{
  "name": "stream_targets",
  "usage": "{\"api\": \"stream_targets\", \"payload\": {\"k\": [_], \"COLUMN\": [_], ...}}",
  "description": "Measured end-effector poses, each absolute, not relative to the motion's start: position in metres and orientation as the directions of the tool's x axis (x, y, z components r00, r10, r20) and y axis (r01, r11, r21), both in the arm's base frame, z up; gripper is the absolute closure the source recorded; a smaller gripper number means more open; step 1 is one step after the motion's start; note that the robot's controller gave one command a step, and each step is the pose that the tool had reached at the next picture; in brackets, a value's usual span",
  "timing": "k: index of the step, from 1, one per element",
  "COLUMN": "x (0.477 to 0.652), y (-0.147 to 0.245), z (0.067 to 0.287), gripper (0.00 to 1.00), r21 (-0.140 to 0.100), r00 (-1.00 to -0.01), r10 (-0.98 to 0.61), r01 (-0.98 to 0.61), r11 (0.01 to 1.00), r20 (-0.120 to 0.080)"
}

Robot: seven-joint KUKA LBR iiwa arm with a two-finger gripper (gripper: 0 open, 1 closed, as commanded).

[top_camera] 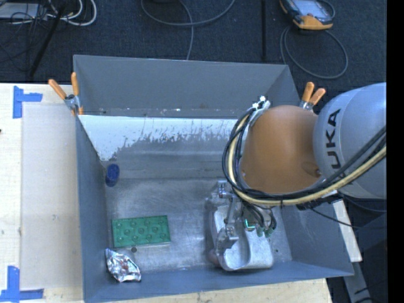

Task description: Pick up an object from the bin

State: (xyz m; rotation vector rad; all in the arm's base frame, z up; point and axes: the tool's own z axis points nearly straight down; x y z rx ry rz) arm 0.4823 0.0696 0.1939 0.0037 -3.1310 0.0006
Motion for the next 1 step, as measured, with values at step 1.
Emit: {"api": "stream_targets", "payload": {"k": [1], "x": [0.5078], "y": [0.0071], "z": [0.0990], "gripper": [0.00], "r21": [0.000], "r00": [-0.995], "r10": [-0.104], "r01": [-0.104], "r11": [0.995], "r20": [0.001]}}
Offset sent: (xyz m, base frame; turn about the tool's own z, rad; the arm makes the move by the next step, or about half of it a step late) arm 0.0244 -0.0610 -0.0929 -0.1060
